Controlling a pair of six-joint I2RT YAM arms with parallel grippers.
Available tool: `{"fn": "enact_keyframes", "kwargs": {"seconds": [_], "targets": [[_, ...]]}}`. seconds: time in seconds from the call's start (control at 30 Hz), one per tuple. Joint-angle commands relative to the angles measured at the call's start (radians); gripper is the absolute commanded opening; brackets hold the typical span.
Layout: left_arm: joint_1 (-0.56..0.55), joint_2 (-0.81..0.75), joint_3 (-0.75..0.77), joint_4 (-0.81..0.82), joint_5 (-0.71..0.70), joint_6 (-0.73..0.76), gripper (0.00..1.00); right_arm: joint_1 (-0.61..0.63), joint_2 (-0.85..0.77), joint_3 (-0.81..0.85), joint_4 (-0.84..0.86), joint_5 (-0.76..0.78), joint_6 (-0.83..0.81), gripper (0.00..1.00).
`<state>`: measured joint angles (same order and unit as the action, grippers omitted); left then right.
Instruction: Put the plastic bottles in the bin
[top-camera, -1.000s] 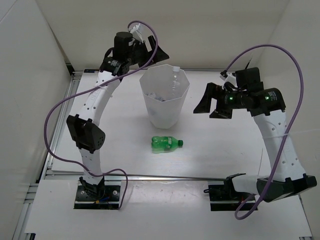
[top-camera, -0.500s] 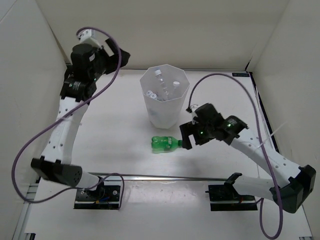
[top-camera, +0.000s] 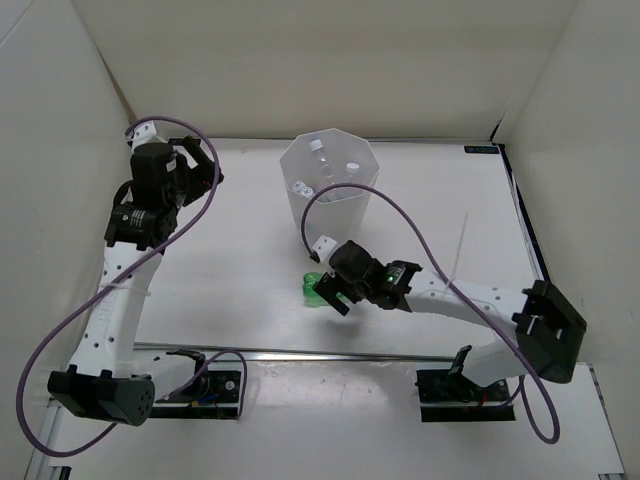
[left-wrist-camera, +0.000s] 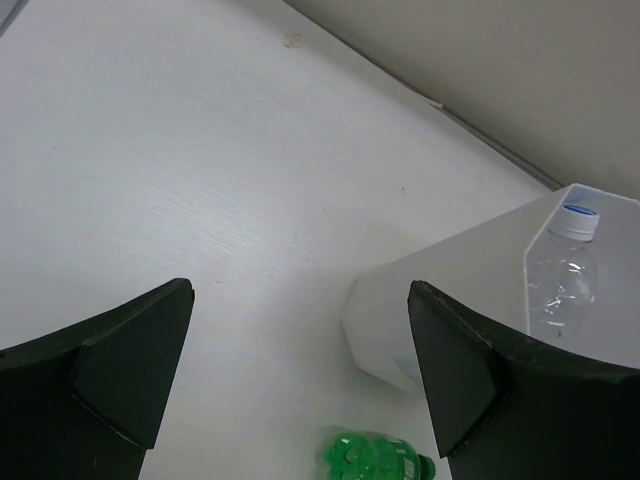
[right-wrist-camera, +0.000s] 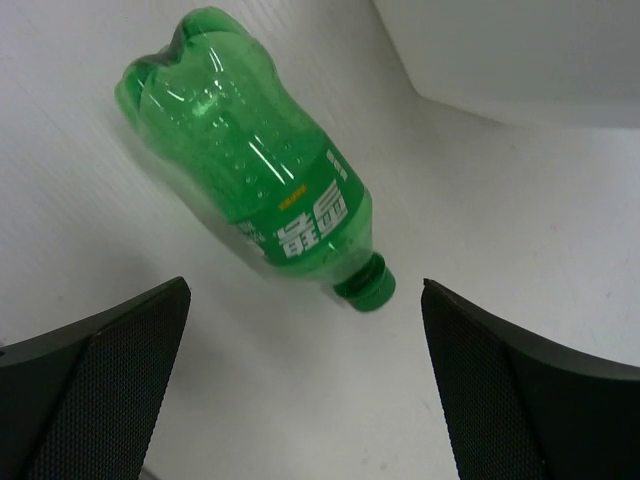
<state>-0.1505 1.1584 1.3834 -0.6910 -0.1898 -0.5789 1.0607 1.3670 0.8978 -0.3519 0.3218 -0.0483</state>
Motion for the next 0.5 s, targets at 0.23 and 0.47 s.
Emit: {"fn": "enact_keyframes", "kwargs": {"seconds": [0.23,0.47], "targets": [[0.069,-0.101,0.029,-0.188,-0.017,0.063,1.00,0.001,0.141,0.009,0.241,-0.105,-0.065,1.00],[0.109,-0.112,0.017,-0.223,0.039,0.094,1.00,0.001,0.208,0.038,0.242,-0.139,-0.033,1.00]]}}
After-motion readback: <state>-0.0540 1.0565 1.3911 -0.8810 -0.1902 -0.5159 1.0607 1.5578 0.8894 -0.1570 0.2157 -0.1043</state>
